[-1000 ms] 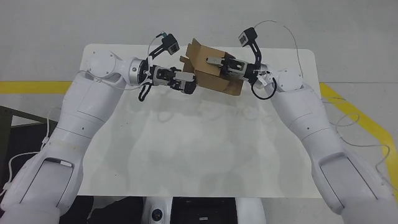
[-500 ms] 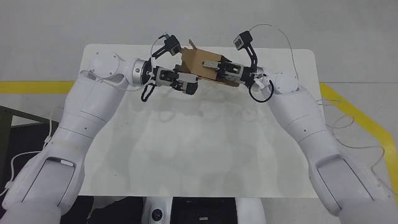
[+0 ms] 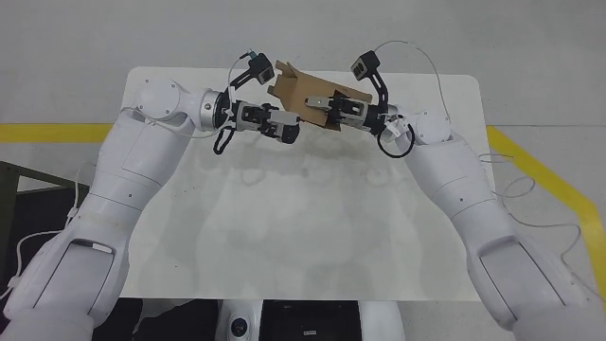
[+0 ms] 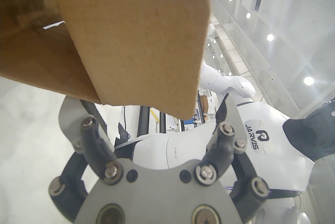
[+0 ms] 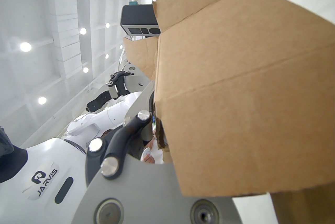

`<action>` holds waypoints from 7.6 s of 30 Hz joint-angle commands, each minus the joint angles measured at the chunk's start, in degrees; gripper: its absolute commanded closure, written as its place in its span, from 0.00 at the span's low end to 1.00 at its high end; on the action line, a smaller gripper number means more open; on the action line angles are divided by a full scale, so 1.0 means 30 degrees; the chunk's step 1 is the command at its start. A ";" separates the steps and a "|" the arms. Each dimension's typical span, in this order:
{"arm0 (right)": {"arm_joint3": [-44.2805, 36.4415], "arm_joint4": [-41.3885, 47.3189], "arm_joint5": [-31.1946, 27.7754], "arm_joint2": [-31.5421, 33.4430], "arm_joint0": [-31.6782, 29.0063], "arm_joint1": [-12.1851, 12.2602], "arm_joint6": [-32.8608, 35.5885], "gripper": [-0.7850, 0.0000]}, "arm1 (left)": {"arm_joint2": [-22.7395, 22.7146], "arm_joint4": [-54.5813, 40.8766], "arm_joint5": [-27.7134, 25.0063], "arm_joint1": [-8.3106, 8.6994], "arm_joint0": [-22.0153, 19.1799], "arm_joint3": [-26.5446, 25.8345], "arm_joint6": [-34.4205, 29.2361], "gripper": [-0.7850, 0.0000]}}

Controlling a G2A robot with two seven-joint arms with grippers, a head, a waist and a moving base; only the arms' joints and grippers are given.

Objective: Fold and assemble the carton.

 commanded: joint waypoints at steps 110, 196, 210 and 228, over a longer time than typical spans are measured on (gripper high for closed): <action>-0.4376 0.0325 0.1768 0.4317 -0.1737 0.2016 0.1623 1.00 | 0.1113 0.2815 0.0163 -0.1299 -0.1740 0.4941 0.1238 0.00; -0.4942 -0.2021 0.4239 0.3217 -0.2114 0.1941 0.2866 1.00 | -0.0208 0.3336 0.0337 -0.1056 -0.1912 0.5730 0.1945 0.00; -0.5304 -0.1696 0.4337 0.2508 -0.1907 0.1799 0.4227 1.00 | 0.0162 0.3702 0.0580 -0.1289 -0.2235 0.6692 0.2577 0.00; -0.4858 -0.1532 0.3313 0.2901 -0.1842 0.1699 0.1712 1.00 | 0.0379 0.3687 0.0450 -0.1340 -0.1830 0.5374 0.1487 0.00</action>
